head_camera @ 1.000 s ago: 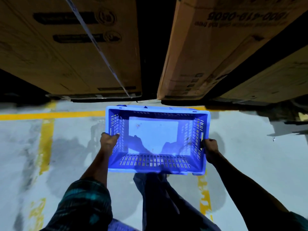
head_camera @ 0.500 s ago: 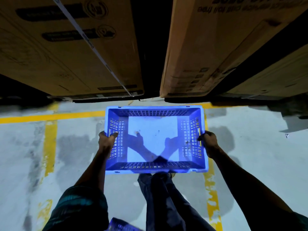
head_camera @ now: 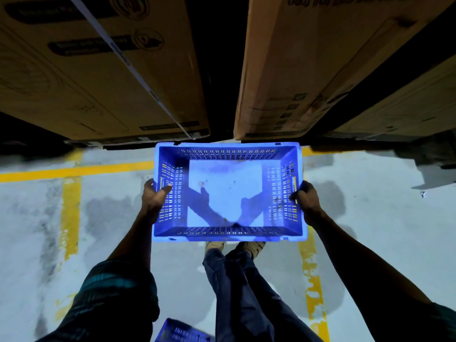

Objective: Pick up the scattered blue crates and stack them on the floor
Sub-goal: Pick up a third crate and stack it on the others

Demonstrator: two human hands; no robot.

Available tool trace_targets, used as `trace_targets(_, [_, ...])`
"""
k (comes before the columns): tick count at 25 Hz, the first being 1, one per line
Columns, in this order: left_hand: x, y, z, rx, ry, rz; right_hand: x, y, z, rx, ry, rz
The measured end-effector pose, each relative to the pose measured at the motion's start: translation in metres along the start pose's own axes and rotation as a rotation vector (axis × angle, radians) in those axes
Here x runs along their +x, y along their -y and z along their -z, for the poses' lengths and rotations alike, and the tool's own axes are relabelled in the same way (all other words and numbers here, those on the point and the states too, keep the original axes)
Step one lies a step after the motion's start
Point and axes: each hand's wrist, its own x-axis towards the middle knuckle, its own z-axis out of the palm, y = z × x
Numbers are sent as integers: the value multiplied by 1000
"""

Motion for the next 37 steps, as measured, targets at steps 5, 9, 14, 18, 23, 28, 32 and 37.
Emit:
trace_targets(5, [-13,4,-6,250,-87,-64,-35,20,-4,87,50,-12])
trace_targets(9, [-12,-2,-11,203,-177,-20,-35,38,-3,167,83,-14])
trace_targets(14, [-11,-4,-12,127,-126,-7,4,31,-1,179,-11,-9])
trace_targets(18, [-12,2,-6,161,-98,-49,-10,25,-6,0,-8,61])
trace_targets(23, [-17,-1,-6,215,-101,-68,-36,28,-10,-89,96,102])
trace_targets(28, [-22,11,0,379,-128,-10,-50,17,-12,-315,104,122])
trace_targets(32, [-45,40,7,425,-138,175,-63,-1,-28,-530,113,53])
trace_targets(37, [-84,77,14,197,-127,375,-101,-30,-56,-639,-1,4])
